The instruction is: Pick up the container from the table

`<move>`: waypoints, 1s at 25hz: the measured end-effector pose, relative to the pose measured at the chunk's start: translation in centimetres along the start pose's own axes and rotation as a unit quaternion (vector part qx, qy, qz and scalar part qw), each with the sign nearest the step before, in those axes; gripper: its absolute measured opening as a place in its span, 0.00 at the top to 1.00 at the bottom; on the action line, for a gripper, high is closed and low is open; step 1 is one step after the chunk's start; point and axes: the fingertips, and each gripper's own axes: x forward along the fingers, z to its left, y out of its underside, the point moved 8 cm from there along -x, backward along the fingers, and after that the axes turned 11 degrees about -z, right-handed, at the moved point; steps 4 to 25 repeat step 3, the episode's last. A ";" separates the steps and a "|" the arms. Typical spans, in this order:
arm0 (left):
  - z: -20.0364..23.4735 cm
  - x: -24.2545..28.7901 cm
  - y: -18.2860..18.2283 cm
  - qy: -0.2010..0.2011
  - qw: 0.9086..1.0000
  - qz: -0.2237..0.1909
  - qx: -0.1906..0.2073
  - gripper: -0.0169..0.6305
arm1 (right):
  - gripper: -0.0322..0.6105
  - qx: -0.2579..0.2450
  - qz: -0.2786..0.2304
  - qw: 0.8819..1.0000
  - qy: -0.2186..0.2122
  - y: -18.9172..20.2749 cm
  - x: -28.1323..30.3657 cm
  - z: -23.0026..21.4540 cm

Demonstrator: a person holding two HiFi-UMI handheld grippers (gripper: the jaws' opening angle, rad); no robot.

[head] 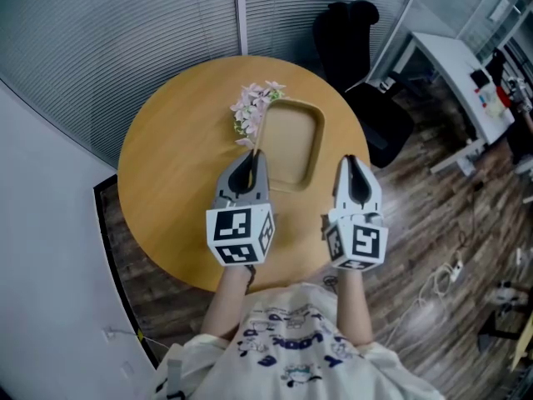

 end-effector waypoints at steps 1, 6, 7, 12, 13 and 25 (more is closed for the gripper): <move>0.0 0.0 0.0 0.000 1.000 0.000 0.000 0.95 | 0.91 0.000 0.001 1.000 0.002 -0.1 0.0 0.0; -0.2 -0.2 0.0 0.000 1.000 0.000 0.000 0.95 | 0.91 0.000 0.002 1.000 0.006 -0.3 -0.2 0.0; -0.2 -0.2 0.0 0.000 1.000 0.000 0.000 0.95 | 0.91 0.000 0.002 1.000 0.006 -0.3 -0.2 0.0; -0.2 -0.2 0.0 0.000 1.000 0.000 0.000 0.95 | 0.91 0.000 0.002 1.000 0.006 -0.3 -0.2 0.0; -0.2 -0.2 0.0 0.000 1.000 0.000 0.000 0.95 | 0.91 0.000 0.002 1.000 0.006 -0.3 -0.2 0.0; -0.2 -0.2 0.0 0.000 1.000 0.000 0.000 0.95 | 0.91 0.000 0.002 1.000 0.006 -0.3 -0.2 0.0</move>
